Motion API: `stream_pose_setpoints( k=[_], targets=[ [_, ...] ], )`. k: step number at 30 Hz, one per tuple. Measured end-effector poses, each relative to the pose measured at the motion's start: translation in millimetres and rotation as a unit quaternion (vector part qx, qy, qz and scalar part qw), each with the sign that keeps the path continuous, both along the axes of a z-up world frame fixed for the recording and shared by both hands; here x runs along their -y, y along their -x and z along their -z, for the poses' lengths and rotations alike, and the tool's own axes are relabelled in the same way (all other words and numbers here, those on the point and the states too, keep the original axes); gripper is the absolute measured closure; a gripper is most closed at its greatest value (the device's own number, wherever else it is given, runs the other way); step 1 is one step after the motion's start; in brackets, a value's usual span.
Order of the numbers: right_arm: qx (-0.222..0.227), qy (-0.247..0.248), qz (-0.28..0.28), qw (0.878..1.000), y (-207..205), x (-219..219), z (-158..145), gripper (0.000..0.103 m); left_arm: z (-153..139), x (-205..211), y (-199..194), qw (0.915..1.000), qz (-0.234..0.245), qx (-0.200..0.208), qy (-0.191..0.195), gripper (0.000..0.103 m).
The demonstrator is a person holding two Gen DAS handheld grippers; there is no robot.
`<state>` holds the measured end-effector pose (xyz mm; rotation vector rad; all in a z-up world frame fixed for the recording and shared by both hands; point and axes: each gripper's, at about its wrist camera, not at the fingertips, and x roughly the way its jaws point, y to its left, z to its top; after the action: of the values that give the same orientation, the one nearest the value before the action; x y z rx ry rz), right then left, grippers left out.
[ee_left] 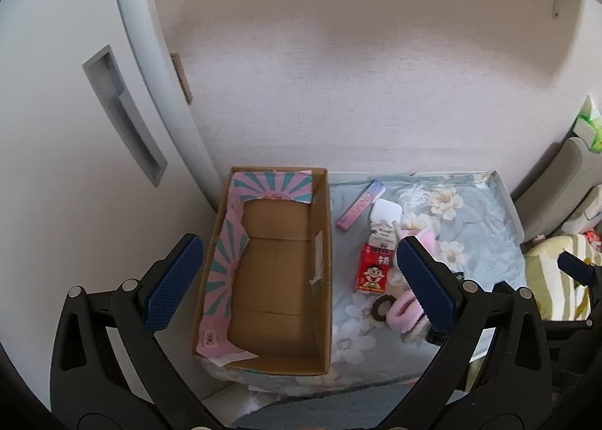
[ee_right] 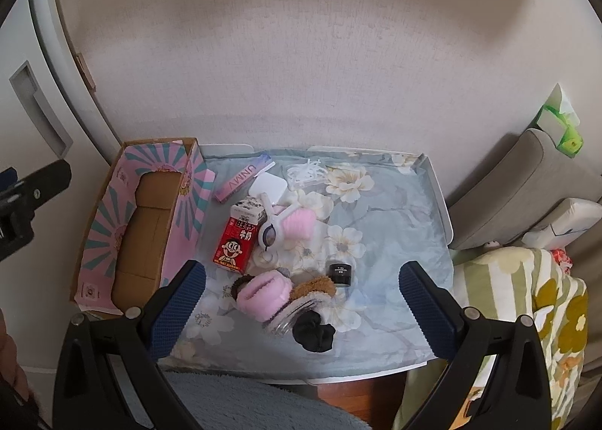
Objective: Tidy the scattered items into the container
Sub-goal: 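Move both tools toward the scattered items on the floral table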
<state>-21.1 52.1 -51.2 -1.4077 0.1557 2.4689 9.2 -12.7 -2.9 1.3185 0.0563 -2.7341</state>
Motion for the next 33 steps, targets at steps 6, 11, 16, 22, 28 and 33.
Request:
stream_pose_setpoints(
  k=[6, 11, 16, 22, 28, 33],
  targets=[
    [-0.054, 0.029, -0.006, 0.998, -6, -10, -15, 0.001, 0, 4, -3, 0.9996, -0.024, -0.010, -0.010, 0.001],
    [-0.070, 0.051, -0.017, 0.996, -5, -15, -20, 0.001, -6, -3, -7, 0.9986, -0.025, -0.041, 0.022, 0.001],
    [-0.056, 0.022, -0.015, 0.998, -3, -15, -18, 0.001, -6, -16, -4, 0.9978, -0.002, -0.045, 0.048, 0.001],
    [-0.100, 0.002, -0.006, 0.995, -15, -21, -33, 0.001, -4, -17, 0, 0.9989, 0.001, -0.035, 0.031, 0.001],
    [-0.106, 0.025, -0.014, 0.994, -25, -31, -40, 0.001, -11, -18, -5, 0.9977, 0.005, -0.058, 0.035, 0.001],
    [-0.141, 0.037, -0.017, 0.989, -30, -35, -51, 0.001, -8, -25, -5, 0.9970, 0.018, -0.063, 0.042, 0.001]
  ],
)
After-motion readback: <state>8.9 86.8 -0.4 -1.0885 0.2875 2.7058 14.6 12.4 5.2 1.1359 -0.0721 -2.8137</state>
